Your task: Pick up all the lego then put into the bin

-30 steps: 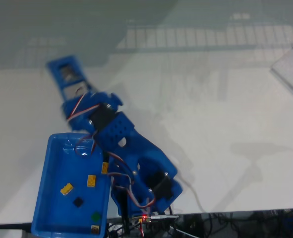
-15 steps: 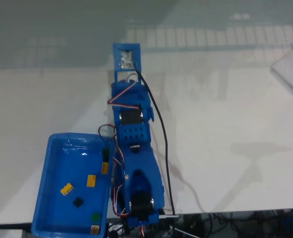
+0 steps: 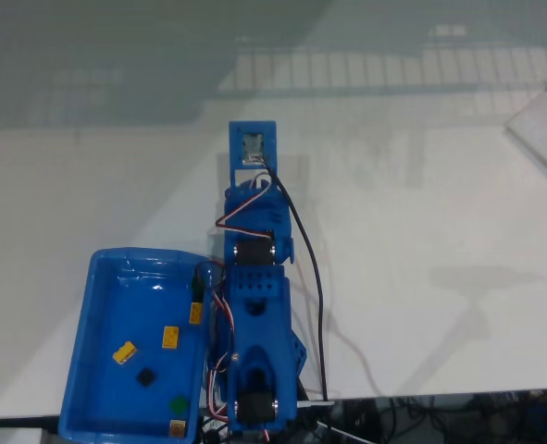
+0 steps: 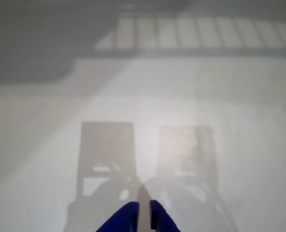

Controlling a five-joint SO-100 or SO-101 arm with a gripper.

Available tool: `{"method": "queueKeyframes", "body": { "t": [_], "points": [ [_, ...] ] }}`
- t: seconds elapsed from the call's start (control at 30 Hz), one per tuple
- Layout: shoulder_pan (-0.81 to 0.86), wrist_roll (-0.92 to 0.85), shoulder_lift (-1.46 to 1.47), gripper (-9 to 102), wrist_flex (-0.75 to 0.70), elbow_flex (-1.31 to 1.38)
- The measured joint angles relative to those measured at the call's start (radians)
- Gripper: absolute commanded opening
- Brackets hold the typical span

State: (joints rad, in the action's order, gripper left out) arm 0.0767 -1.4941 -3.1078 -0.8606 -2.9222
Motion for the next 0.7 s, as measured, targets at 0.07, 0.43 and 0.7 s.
{"method": "queueKeyframes", "body": {
  "t": [0.07, 0.43, 0.7],
  "points": [
    [-0.006, -0.011, -0.032, 0, 0.000, -0.046],
    [0.037, -0.048, -0.192, 0, -0.141, -0.143],
    [0.041, -0.100, -0.199, 0, -0.402, -0.143]
  ]
}}
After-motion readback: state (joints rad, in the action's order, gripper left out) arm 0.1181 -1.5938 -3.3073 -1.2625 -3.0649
